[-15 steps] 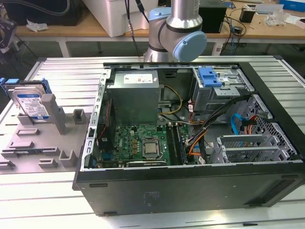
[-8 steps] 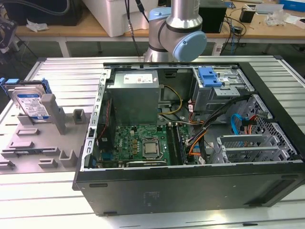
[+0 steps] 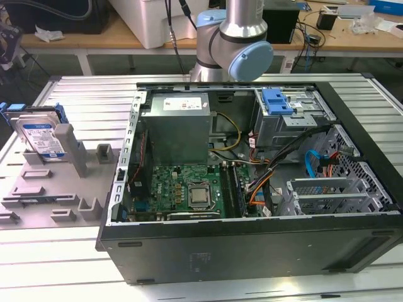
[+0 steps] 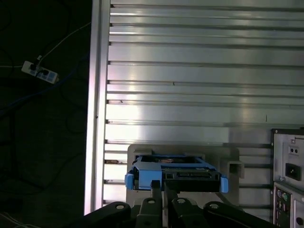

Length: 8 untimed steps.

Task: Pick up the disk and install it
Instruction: 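Pick up the disk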

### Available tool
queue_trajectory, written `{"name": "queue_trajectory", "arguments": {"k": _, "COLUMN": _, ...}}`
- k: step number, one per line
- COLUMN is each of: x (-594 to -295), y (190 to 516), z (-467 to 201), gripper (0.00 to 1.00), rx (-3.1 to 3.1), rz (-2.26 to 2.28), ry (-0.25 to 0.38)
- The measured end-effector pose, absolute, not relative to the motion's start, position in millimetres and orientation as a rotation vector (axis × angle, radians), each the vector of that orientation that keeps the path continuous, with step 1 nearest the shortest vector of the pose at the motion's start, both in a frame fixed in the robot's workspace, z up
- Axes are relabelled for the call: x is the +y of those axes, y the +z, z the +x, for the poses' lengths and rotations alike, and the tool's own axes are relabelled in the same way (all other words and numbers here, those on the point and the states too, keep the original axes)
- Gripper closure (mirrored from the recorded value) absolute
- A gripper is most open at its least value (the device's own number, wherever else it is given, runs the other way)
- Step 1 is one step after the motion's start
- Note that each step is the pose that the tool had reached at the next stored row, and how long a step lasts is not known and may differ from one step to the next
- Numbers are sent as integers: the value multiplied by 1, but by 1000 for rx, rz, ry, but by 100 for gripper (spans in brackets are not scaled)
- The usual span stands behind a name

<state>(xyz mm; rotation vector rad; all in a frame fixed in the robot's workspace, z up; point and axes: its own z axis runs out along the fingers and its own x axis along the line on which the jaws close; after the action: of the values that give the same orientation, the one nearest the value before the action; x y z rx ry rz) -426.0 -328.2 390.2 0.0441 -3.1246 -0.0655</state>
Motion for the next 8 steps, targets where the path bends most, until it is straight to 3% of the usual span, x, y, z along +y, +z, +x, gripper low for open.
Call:
{"name": "queue_trajectory", "arguments": {"k": 2, "x": -328, "y": 390, "z": -426, "gripper": 71, "rx": -3125, "rz": 45, "ry": -66}}
{"name": "queue_trajectory", "arguments": {"k": 5, "x": -328, "y": 390, "z": -426, "gripper": 64, "rx": -3125, "rz": 45, "ry": -65}}
{"name": "queue_trajectory", "arguments": {"k": 7, "x": -328, "y": 390, "z": -426, "gripper": 53, "rx": -3125, "rz": 47, "ry": -65}}
{"name": "queue_trajectory", "arguments": {"k": 8, "x": -328, "y": 390, "z": -426, "gripper": 35, "rx": -3125, "rz": 47, "ry": -65}}
